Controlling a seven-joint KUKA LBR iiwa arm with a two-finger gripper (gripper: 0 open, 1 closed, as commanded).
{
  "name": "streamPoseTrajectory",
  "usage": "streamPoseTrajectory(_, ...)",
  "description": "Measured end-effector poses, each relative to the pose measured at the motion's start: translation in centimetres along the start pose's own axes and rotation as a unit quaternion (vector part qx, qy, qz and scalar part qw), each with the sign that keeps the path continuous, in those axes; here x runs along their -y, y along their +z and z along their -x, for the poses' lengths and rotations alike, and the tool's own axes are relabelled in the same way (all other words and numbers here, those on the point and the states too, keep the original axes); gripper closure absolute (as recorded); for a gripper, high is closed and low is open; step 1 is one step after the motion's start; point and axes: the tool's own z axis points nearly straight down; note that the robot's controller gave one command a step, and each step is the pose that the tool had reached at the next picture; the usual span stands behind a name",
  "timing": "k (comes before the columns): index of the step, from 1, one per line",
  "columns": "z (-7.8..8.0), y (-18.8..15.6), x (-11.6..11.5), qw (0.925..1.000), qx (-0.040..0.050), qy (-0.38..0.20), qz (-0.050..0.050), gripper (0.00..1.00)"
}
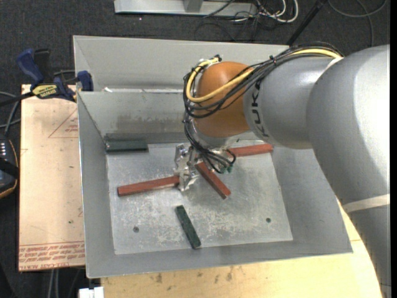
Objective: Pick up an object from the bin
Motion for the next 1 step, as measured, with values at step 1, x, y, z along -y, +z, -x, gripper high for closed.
streamPoseTrajectory(1, 0.00, 0.00, 0.00, 1.0000, 0.0000, 0.000, 0.000, 1.00)
